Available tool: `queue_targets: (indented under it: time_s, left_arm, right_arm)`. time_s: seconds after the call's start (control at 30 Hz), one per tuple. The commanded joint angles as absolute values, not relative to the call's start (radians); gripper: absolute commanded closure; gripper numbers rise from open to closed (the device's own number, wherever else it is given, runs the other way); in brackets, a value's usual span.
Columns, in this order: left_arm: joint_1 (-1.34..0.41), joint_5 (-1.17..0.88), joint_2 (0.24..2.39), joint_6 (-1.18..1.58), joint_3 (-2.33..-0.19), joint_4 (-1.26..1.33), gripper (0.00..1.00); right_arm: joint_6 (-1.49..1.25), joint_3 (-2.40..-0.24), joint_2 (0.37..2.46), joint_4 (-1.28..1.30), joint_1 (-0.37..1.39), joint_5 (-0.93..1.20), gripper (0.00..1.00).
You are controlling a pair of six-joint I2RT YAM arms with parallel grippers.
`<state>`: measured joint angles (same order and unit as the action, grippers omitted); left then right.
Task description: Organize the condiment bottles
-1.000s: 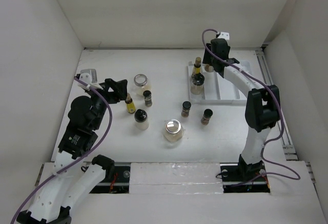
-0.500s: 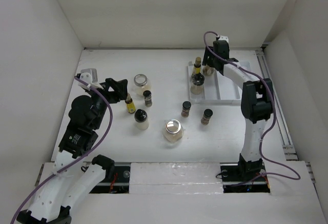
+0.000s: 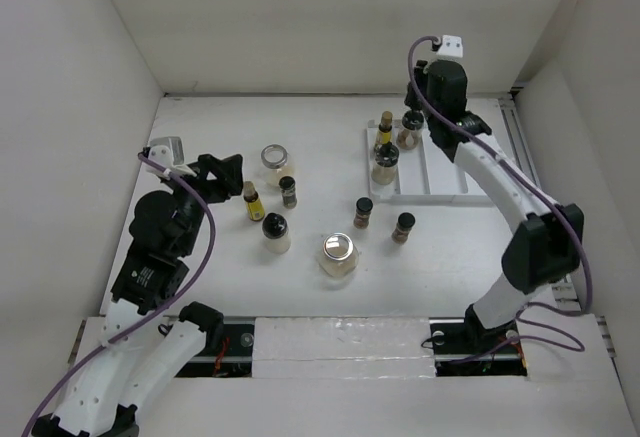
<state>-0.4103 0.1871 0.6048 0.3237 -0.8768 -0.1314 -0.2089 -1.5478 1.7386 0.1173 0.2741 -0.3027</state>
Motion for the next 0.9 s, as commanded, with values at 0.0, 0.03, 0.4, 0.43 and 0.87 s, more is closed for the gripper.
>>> queue_targets:
  time_s: [0.0, 0.03, 0.4, 0.43, 0.87]
  left_arm:
    - [-0.405, 0.256, 0.581, 0.340, -0.876, -0.089, 0.36]
    - [-0.405, 0.276, 0.581, 0.341, -0.876, -0.089, 0.39]
    - [-0.405, 0.517, 0.549, 0.431, -0.885, -0.158, 0.33]
    - [-0.405, 0.544, 0.549, 0.431, -0.885, -0.158, 0.30]
    - [-0.405, 0.492, 0.540, 0.434, -0.876, -0.152, 0.27]
  right_arm:
    - [-0.187, -1.461, 1.603, -0.036, 0.440, -0.159, 0.74]
    - [-0.161, -1.436, 1.603, -0.037, 0.475, -0.112, 0.77]
    - [-0.013, -1.624, 1.839, 0.047, 0.897, 0.183, 0.10]
    - [-0.003, -1.646, 1.860, 0.063, 0.913, 0.183, 0.09]
    - [-0.011, -1.884, 2.158, 0.112, 0.960, 0.177, 0.18]
